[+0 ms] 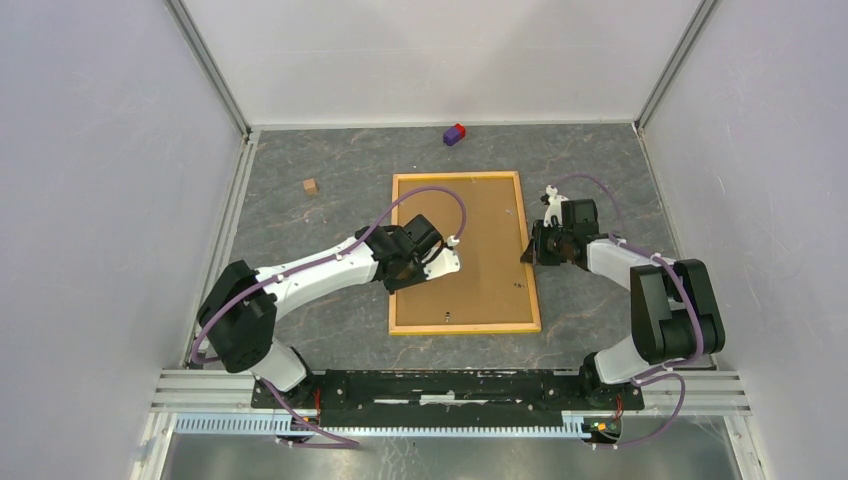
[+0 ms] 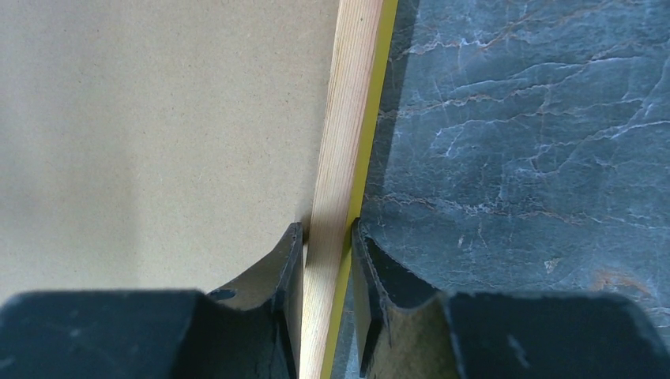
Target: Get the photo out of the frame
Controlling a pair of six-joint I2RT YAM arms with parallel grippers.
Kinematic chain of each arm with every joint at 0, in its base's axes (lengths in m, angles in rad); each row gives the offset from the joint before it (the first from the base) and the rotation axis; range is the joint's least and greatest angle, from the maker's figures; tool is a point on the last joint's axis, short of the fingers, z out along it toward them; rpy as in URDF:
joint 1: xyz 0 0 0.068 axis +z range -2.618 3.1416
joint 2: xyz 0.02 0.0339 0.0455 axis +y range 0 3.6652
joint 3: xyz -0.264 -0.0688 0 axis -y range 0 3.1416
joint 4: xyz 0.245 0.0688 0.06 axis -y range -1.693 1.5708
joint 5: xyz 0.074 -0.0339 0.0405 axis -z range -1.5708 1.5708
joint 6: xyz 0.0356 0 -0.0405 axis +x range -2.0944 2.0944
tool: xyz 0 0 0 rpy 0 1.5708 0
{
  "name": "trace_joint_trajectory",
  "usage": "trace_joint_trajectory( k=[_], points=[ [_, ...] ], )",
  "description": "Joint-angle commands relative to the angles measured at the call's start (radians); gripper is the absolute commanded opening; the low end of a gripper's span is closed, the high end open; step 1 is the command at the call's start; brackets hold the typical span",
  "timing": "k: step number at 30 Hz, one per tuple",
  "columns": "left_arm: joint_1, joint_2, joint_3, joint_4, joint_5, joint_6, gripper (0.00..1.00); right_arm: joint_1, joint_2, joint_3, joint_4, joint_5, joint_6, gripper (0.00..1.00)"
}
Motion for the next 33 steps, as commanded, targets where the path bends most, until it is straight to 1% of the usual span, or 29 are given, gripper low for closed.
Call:
trace_joint_trajectory(
  k=[1, 8, 16, 21, 25, 28, 33],
  points=[
    [-0.016, 0.028, 0.001, 0.069, 0.204, -0.090, 0.02, 0.014, 0.055, -0.063, -0.078, 0.072, -0.033, 0.00],
    [-0.014, 0.007, 0.005, 0.117, 0.251, -0.084, 0.02, 0.014, 0.053, -0.067, -0.073, 0.064, -0.029, 0.00],
    [-0.035, 0.063, 0.076, 0.117, 0.300, -0.062, 0.02, 0.014, 0.052, -0.071, -0.069, 0.063, -0.025, 0.00],
    [-0.063, 0.063, 0.115, 0.122, 0.334, -0.066, 0.02, 0.014, 0.061, -0.069, -0.068, 0.062, -0.025, 0.00],
    [-0.065, 0.019, 0.127, 0.134, 0.373, -0.078, 0.02, 0.013, 0.064, -0.068, -0.068, 0.063, -0.025, 0.00],
    [-0.062, -0.028, 0.127, 0.151, 0.372, -0.081, 0.02, 0.014, 0.066, -0.067, -0.068, 0.061, -0.025, 0.00],
    [-0.034, -0.116, 0.126, 0.159, 0.407, -0.077, 0.02, 0.014, 0.062, -0.069, -0.068, 0.064, -0.024, 0.00]
  ],
)
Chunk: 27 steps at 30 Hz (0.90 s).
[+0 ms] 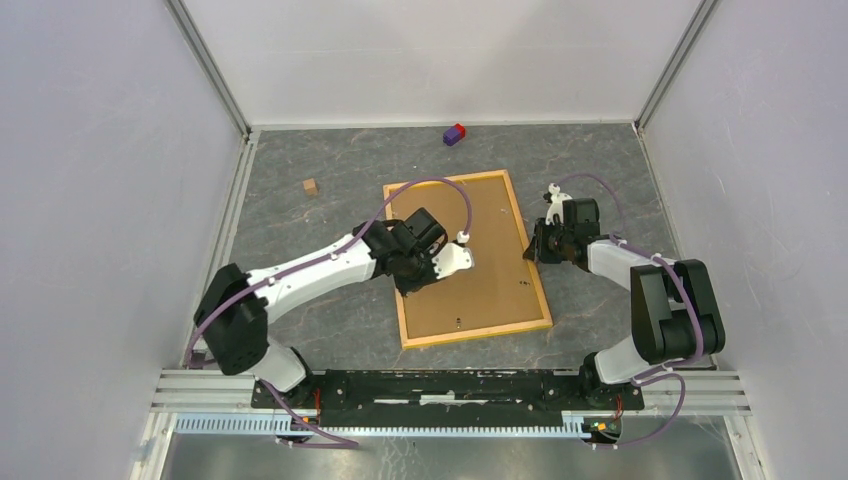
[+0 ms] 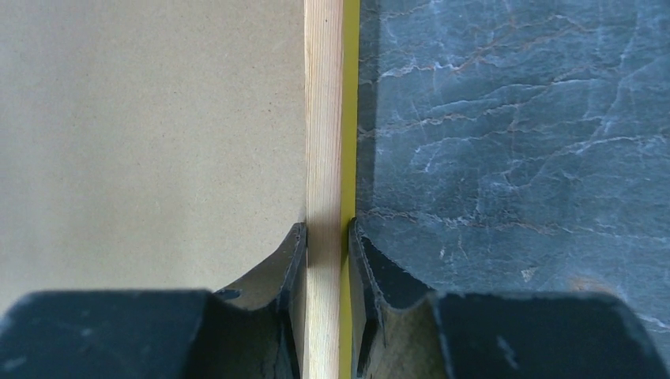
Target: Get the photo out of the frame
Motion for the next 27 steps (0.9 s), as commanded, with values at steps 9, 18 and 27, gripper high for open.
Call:
trace_joint_trajectory(
  k=[9, 18, 27],
  points=[
    [0.033, -0.154, -0.002, 0.101, 0.206, -0.001, 0.02, 0.021, 0.060, -0.058, -0.113, 0.042, -0.028, 0.00],
    [0.035, -0.148, -0.087, 0.068, 0.038, 0.057, 0.02, 0.021, 0.059, -0.059, -0.112, 0.043, -0.030, 0.00],
    [0.036, -0.121, -0.098, 0.050, 0.028, 0.083, 0.02, 0.021, 0.065, -0.057, -0.112, 0.043, -0.031, 0.00]
  ],
)
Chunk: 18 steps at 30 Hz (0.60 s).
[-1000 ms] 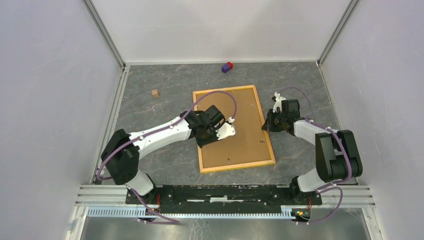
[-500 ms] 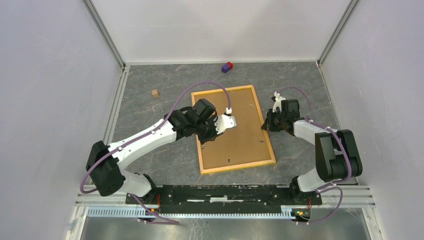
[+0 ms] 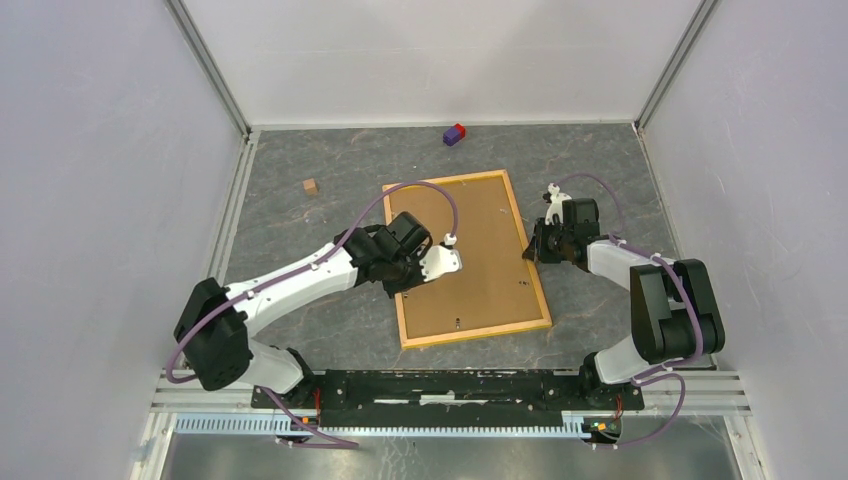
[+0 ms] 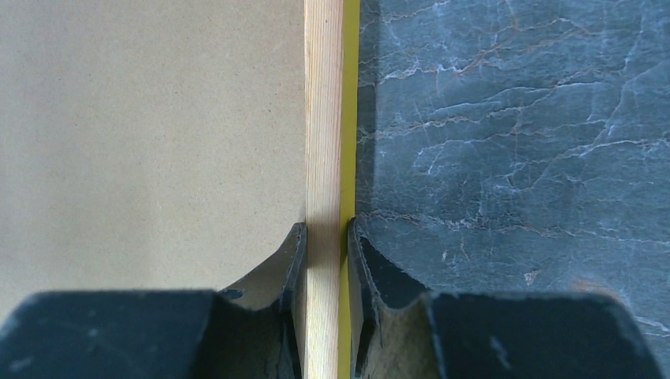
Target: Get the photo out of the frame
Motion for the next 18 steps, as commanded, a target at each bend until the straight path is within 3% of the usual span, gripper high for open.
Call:
trace_joint_trajectory(
  k=[1, 18],
  points=[
    [0.001, 0.022, 0.003, -0.001, -0.008, 0.052, 0.02, 0.019, 0.062, -0.055, -0.125, 0.048, -0.031, 0.00],
    [0.001, 0.078, -0.008, 0.065, 0.007, 0.043, 0.02, 0.019, 0.075, -0.049, -0.128, 0.043, -0.030, 0.00]
  ],
)
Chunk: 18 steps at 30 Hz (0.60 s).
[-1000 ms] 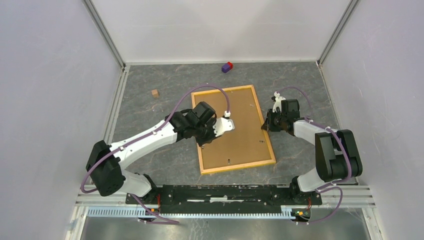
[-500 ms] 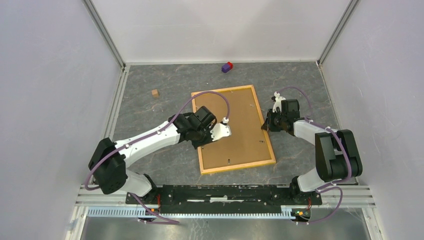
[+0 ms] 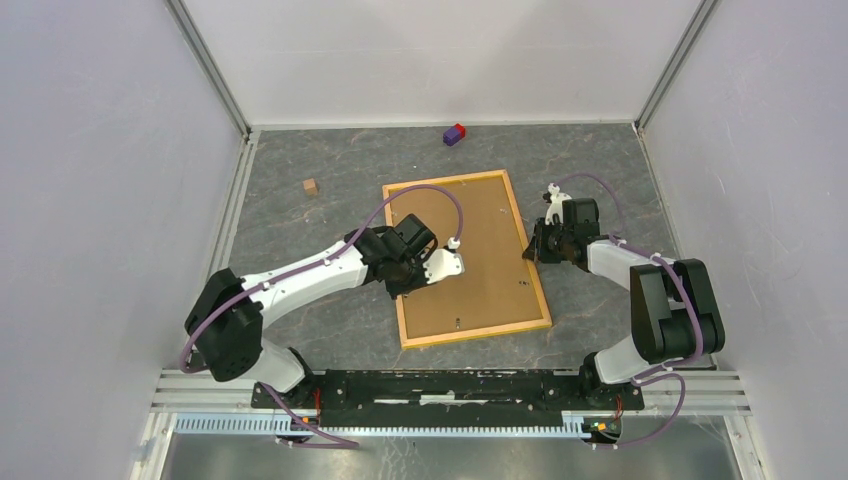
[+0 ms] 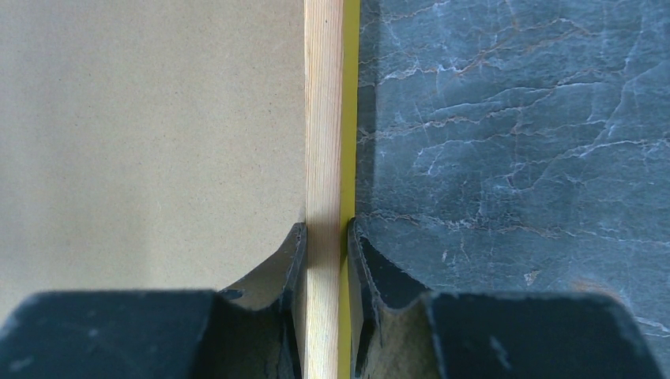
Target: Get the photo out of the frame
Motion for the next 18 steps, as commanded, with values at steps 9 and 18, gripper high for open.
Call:
trace_joint_trajectory(
  k=[9, 18],
  points=[
    [-0.003, 0.038, 0.015, 0.077, 0.058, -0.007, 0.02, 0.019, 0.077, -0.051, -0.128, 0.043, -0.031, 0.00],
    [-0.004, 0.044, 0.012, 0.137, 0.114, -0.071, 0.02, 0.020, 0.075, -0.052, -0.127, 0.043, -0.031, 0.00]
  ],
)
